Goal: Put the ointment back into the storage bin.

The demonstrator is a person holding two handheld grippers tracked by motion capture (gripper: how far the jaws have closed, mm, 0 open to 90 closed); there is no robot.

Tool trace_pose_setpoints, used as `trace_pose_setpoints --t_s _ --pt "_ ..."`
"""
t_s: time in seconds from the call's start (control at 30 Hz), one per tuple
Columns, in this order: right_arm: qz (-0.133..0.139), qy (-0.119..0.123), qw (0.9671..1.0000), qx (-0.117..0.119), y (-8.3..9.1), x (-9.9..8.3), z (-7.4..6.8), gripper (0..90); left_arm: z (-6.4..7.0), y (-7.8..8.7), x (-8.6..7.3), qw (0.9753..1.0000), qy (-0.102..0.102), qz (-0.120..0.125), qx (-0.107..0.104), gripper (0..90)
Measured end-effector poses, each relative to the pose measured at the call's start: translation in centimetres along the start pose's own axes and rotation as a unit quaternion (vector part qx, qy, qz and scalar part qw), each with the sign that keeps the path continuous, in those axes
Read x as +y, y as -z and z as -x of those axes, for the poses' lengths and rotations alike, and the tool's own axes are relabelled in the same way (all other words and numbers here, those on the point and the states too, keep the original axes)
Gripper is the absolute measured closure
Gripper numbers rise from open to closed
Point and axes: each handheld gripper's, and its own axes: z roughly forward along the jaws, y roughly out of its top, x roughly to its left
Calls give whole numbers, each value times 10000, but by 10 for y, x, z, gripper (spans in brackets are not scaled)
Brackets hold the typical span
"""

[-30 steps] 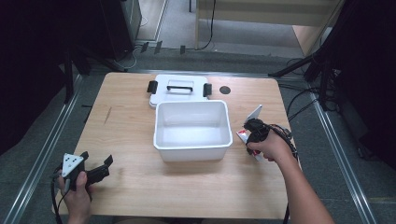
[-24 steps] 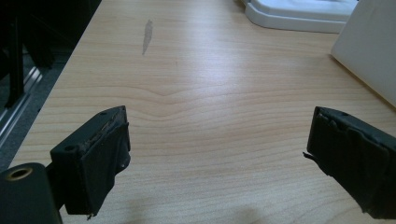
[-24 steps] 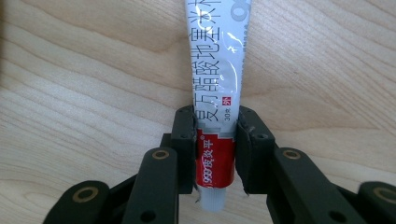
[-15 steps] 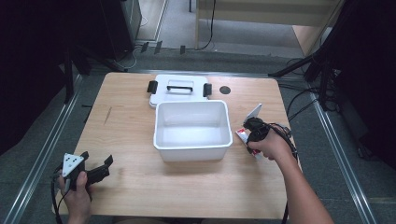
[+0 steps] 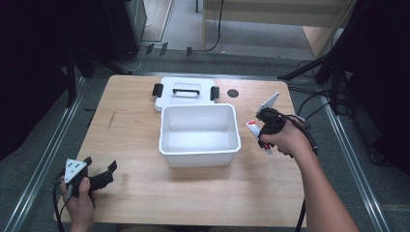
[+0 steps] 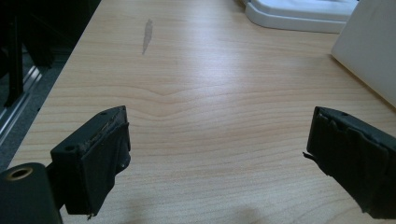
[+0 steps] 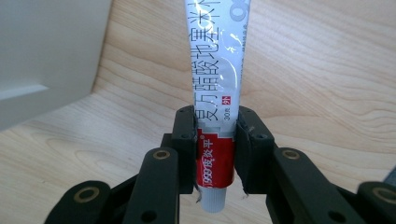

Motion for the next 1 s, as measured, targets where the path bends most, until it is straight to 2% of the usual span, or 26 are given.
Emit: trace_pose_setpoints --t_s 0.43,0.63,1.0 --pt "157 -22 9998 72 42 13 -14 730 -1 0 0 10000 39 -11 -31 69" --pt "199 72 9998 46 54 19 -24 730 -1 0 0 10000 52 -9 -34 69" --pt "294 217 9992 134 73 33 -45 730 -1 -1 0 10000 83 0 -51 69"
